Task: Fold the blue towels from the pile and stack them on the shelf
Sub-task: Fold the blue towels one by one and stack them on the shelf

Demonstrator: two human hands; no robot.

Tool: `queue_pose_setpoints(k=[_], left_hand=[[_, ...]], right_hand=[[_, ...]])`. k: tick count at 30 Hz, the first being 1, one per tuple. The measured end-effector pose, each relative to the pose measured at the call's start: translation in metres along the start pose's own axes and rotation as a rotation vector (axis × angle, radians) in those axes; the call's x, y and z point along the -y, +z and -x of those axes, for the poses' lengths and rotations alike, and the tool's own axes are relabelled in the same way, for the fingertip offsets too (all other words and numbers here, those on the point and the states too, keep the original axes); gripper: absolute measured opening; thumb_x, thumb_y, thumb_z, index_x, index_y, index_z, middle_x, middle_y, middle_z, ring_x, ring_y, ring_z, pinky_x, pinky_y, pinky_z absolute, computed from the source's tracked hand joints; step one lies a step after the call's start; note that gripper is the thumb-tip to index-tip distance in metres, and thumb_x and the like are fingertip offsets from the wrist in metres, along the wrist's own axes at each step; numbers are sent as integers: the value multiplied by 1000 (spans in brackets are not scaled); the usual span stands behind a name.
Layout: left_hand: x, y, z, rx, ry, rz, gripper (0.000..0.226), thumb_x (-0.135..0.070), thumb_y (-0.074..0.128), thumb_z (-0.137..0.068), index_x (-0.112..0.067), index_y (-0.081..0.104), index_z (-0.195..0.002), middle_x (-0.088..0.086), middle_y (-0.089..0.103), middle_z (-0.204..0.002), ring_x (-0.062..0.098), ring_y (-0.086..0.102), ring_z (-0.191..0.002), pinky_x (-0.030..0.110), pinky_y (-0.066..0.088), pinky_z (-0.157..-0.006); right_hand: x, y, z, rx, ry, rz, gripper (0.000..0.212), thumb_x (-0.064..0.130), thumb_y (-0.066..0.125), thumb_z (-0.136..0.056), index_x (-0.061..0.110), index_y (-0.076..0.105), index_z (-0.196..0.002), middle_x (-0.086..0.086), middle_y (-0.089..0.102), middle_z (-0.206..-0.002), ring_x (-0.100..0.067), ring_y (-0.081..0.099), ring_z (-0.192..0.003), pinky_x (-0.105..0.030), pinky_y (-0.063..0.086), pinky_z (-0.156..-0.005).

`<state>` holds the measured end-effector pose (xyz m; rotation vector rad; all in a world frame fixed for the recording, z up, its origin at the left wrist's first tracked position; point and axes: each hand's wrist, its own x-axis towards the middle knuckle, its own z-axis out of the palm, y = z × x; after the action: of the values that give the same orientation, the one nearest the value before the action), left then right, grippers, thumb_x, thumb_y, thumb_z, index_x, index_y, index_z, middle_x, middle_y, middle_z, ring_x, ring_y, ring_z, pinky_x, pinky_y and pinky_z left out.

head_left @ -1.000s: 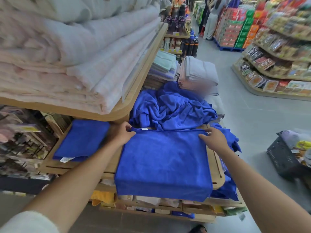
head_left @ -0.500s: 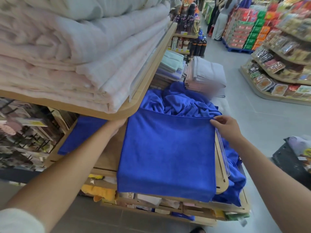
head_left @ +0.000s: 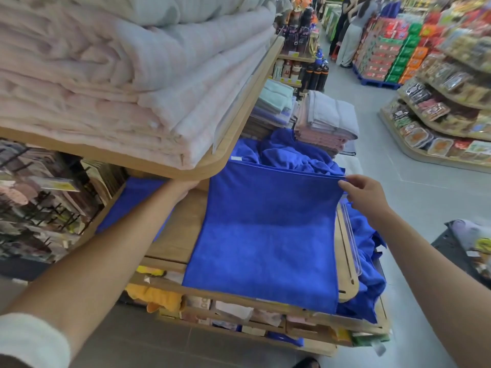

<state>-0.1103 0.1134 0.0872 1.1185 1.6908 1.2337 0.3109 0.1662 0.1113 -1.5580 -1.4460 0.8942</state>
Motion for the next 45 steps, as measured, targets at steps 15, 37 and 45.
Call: queue_pose_setpoints(k=[15,37,45], left_hand=[[67,-60,174,317,202,-404,18,-16,79,-87,-34,80,-88,-23,62,-119,-5,56,-116,13,44,-96],[75,1,59,363,226,-874,16,-35,75,-86,-30,62,-95,-3,61,-109,23,58,-109,41,48,-95],[30,-57,110,506,47,102,17,-17,81,-83,-19,64,-85,-4,60,-78,7,59,-72,21,48,-61]], right_hand=[[-73,-41,185,297,-211,270,44,-2,80,-81,41,74,-88,22,64,-109,-16,57,-56,-13,48,-61],[-48,6,80,478,2,834,12,20,64,-91,21,58,-81,3,58,-73,-16,49,-67,-26,33,-57],[-19,-54,116,761,155,-157,13,12,74,-92,10,70,-103,-8,71,-94,-17,70,-85,-27,57,-73]])
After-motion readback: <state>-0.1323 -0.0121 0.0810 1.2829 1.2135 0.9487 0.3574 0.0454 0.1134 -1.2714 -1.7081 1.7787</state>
